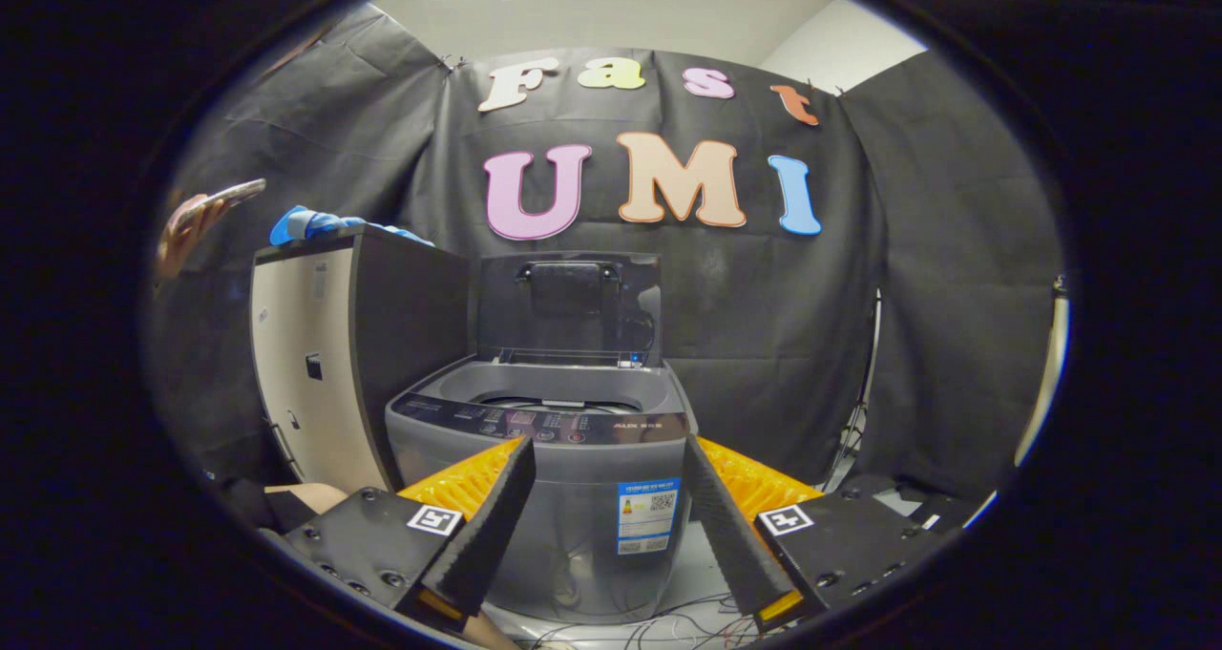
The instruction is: Put the clothes into the washing machine and then close the washing machine lid.
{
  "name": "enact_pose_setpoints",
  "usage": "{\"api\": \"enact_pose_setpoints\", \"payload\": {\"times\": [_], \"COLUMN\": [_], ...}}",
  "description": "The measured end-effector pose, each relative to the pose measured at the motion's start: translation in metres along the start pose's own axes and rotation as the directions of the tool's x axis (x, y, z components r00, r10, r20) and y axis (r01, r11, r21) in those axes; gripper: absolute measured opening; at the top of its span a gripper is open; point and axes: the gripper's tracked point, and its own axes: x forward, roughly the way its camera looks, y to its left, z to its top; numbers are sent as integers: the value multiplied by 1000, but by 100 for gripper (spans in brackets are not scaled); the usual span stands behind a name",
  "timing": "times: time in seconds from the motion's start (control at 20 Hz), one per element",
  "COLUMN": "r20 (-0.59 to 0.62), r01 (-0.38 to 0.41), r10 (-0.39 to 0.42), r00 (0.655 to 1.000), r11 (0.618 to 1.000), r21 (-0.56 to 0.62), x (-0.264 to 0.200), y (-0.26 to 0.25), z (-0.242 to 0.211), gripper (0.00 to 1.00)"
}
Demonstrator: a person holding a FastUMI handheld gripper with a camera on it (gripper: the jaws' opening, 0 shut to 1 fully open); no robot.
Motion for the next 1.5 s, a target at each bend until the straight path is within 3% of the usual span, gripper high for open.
{"api": "enact_pose_setpoints", "payload": {"times": [0.8, 1.1, 1.35, 1.5], "r20": [2, 103, 155, 171], "r01": [-3, -21, -143, -235], "r10": [4, 22, 153, 240], "r00": [1000, 994, 976, 956], "r11": [1000, 1000, 987, 971], "r21": [-9, -8, -72, -50], "x": [1, 29, 59, 78], "y": [4, 30, 106, 161], "z": [3, 53, 122, 161], "gripper": [97, 97, 96, 98]}}
